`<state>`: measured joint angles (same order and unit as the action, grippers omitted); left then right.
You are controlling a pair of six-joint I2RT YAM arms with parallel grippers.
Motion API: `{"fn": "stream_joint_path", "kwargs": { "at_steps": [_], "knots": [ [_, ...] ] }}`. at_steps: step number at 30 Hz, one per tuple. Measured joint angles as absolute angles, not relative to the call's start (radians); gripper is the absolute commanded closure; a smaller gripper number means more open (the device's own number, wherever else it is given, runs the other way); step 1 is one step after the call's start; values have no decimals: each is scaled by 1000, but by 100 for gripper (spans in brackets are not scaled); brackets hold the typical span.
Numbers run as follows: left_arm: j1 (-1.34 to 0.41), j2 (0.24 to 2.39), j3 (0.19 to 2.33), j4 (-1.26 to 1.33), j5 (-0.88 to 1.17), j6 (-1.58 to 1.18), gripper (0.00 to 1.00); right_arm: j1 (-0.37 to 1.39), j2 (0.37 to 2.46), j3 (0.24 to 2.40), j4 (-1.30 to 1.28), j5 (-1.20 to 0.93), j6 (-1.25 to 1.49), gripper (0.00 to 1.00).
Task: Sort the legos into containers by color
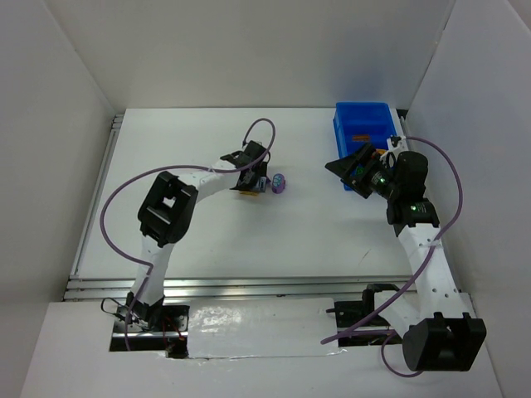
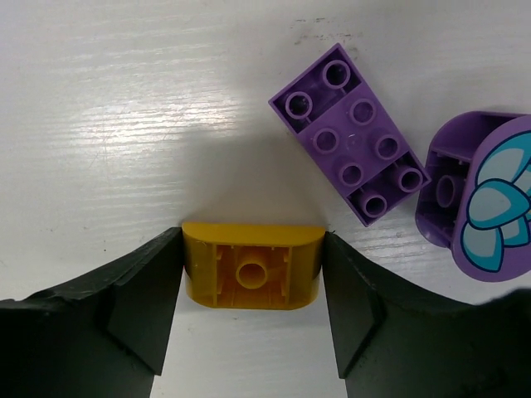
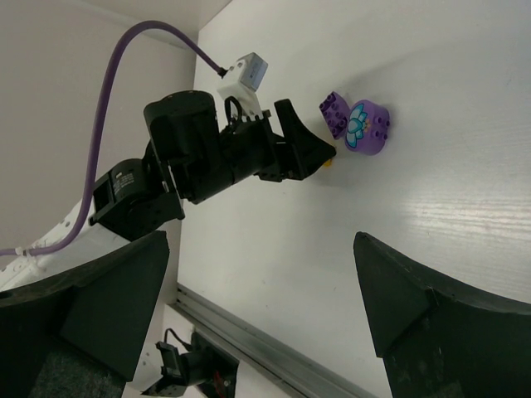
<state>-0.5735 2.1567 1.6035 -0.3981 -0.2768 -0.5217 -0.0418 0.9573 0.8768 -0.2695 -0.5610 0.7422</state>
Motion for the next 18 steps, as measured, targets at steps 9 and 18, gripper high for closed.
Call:
{"fn": "stream_joint_path", "kwargs": {
  "at_steps": [9,18],
  "knots": [
    [-573,2142,1578,-374,-269,-520,84,-42,959,876,-266,-562,743,0],
    [-572,2005,1405,-332,-159,-517,100,-42,1006,862,-238,-573,743,0]
  ]
}}
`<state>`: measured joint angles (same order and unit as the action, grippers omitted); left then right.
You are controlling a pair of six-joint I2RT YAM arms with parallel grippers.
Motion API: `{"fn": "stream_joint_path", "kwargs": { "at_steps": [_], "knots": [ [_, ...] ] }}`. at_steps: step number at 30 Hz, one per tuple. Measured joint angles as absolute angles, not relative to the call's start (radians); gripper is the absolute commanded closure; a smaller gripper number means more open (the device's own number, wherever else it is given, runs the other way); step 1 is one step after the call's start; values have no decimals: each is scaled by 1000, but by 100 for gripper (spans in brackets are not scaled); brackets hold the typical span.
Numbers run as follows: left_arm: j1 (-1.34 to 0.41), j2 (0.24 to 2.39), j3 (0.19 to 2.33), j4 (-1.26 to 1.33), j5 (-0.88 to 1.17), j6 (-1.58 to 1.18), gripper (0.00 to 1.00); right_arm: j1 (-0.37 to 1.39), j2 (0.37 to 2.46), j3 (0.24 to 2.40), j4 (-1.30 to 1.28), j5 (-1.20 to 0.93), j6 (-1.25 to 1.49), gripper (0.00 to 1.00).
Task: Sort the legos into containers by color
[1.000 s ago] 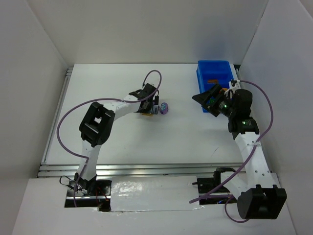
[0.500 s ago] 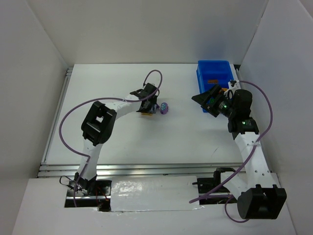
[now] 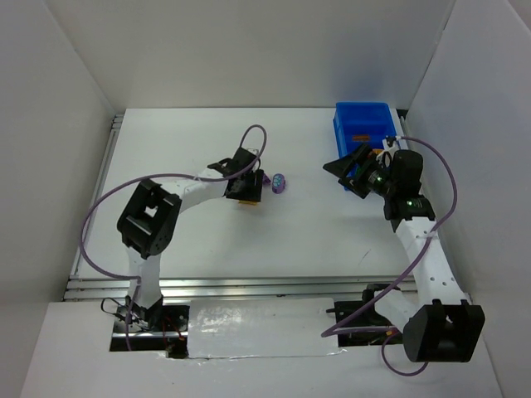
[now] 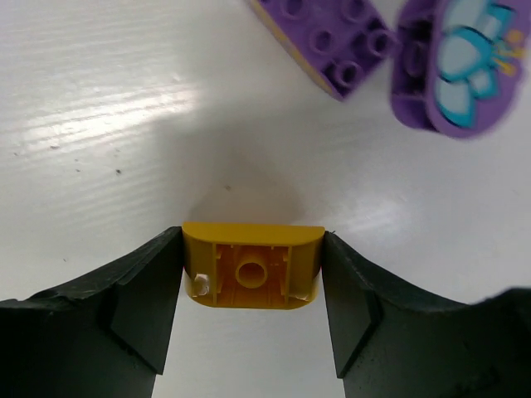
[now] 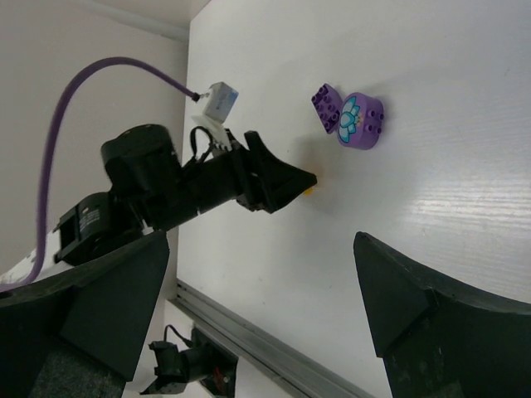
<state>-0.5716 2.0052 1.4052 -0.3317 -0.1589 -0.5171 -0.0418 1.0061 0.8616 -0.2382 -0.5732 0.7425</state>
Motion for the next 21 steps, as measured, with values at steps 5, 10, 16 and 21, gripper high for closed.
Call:
{"fn": "stream_joint_path", "kwargs": {
  "at_steps": [5,10,16,21],
  "knots": [
    [-573,1831,1264,-217,-23,-424,100,-41,1025,862,-236,-597,742,0],
    [-588,1602,1087,-43,128,-255,100,29,1061,866,-231,-630,730,0],
    [-618,1510,1004,68,305,-73,100,245,1113,897,-279,-597,701,9],
    [-664,1402,909,98,381,20,100,273,1101,897,-286,-543,710,16]
  ]
}}
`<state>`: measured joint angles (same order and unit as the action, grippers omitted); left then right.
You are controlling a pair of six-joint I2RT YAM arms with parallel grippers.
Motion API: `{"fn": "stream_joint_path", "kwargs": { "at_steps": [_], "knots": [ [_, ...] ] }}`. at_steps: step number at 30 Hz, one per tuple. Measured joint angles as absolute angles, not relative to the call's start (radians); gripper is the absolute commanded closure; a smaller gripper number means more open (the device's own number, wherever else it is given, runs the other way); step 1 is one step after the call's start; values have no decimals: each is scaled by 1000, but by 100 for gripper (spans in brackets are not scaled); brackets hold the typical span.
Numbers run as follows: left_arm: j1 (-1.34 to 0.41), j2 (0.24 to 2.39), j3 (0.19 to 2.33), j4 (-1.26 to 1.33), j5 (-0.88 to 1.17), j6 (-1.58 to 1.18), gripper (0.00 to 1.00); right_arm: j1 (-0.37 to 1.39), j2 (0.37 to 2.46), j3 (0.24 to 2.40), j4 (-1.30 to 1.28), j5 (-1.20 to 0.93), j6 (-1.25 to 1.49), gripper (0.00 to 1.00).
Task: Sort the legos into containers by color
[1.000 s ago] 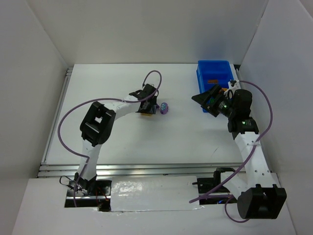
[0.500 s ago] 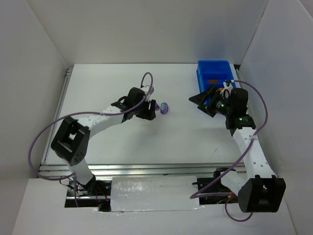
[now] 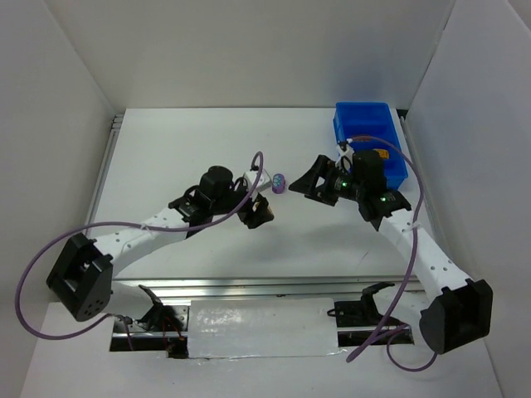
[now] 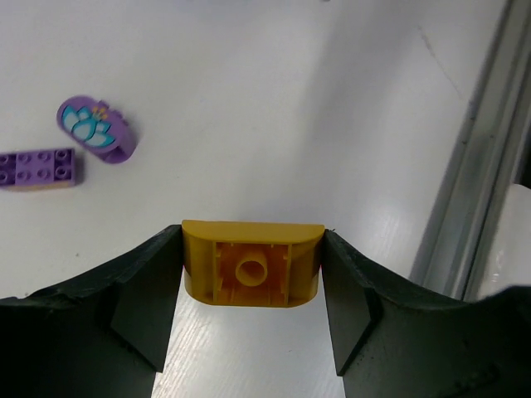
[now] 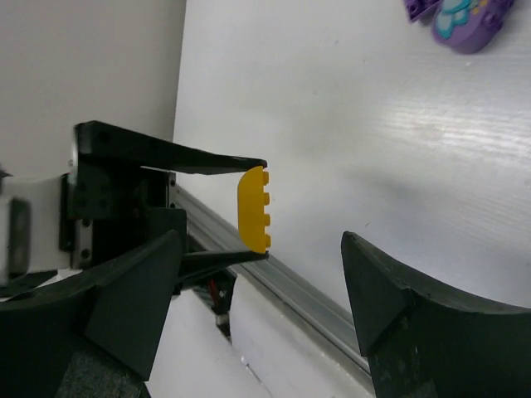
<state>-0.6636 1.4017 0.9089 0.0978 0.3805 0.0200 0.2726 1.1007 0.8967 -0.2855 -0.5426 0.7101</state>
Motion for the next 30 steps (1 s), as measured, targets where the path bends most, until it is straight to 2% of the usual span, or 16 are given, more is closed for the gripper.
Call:
{"fn": "stream_joint_path", "kwargs": {
  "at_steps": [9,18,20,22,23,24,26,29,30],
  "knots": [
    [-744,1256,854,143,443,109,100,456,1100,891,-323,-457,726,22],
    [-750,1244,854,136,470,133,100,601,1110,890,-321,-458,747,27],
    [-750,1244,854,124,481,135,100,624,1122,890,-317,-455,748,34],
    [-751,1245,854,114,490,136,100,637,1139,890,-311,-454,750,50],
    [-752,1244,855,113,496,136,100,644,1148,890,-309,-453,752,60],
    [-752,1244,855,112,499,136,100,650,1156,890,-307,-449,752,79],
    [-753,1243,856,103,503,139,100,653,1168,888,-312,-437,762,82],
    [-752,1243,857,96,507,150,100,659,1170,888,-310,-428,764,100],
    [-752,1243,857,96,509,152,100,659,1170,888,-310,-427,763,100]
  ]
}}
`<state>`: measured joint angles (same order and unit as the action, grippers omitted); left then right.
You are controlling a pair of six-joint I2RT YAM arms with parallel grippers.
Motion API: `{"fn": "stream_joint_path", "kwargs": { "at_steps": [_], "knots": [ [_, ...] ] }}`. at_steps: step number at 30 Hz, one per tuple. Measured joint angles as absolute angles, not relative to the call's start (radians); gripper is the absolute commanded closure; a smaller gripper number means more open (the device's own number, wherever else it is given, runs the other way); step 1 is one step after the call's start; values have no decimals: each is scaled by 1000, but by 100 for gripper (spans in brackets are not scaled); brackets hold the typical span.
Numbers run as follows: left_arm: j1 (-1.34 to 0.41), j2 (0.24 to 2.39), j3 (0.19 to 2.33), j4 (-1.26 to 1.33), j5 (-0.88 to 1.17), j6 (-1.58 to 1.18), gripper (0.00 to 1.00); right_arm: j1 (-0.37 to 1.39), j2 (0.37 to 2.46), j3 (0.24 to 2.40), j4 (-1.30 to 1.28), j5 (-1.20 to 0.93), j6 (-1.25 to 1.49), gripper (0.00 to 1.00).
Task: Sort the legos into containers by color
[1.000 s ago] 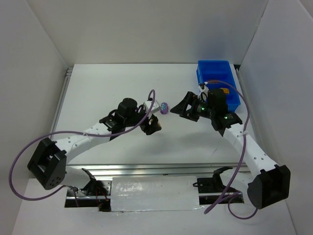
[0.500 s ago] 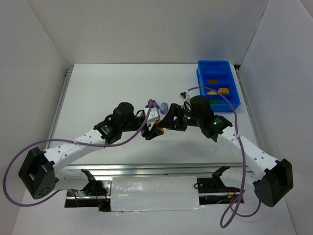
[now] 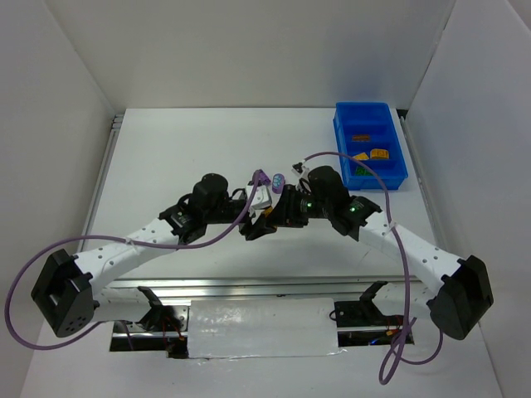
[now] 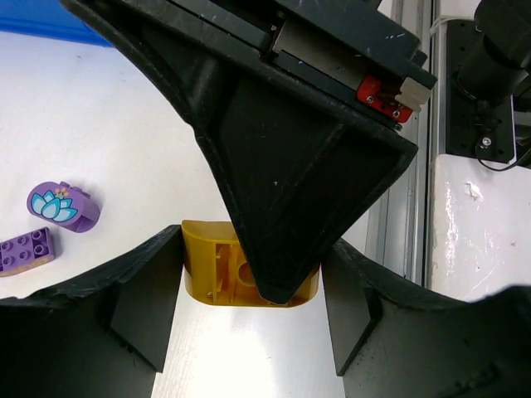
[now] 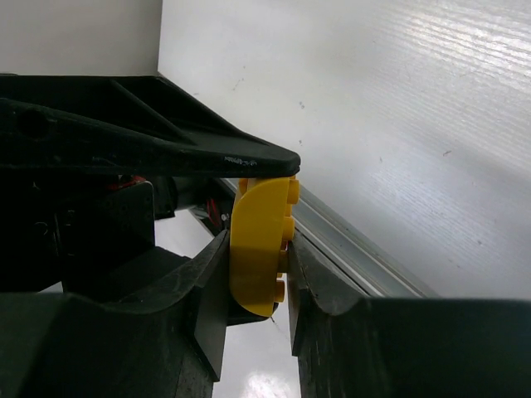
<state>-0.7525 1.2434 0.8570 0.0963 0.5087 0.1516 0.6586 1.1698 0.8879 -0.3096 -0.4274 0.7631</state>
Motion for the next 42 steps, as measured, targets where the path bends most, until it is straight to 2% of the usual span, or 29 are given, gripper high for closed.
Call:
{"fn": "stream_joint_path", "kwargs": {
  "at_steps": [2,3,4,9,12,17,21,29,37,41,42],
  "knots": [
    [-752,1243,857,95,507,152,61,659,1170,888,-306,-429,761,100],
    [-752,1243,859,93,505,149,14,659,1169,885,-302,-429,761,100],
    [-753,1243,863,88,495,145,1,659,1166,877,-286,-432,760,100],
    [-758,1246,930,41,457,96,0,651,1166,847,-215,-436,749,100],
    [-764,1246,948,30,354,44,1,598,1166,840,-171,-431,748,100],
    [-762,1229,978,-69,59,-76,0,383,1171,791,-123,-355,791,100],
    [-761,1134,989,-205,-142,-224,0,221,1224,802,-131,-227,811,100],
    [-756,912,1074,-429,-287,-349,0,-44,1544,1093,-170,-22,861,100],
    [-755,757,951,-537,-351,-373,1,-127,1848,1420,-247,88,905,100],
    [-755,761,942,-551,-333,-373,0,-140,1913,1476,-266,118,928,95],
    [-755,767,942,-549,-319,-373,1,-142,1924,1483,-267,118,931,91]
  ]
}}
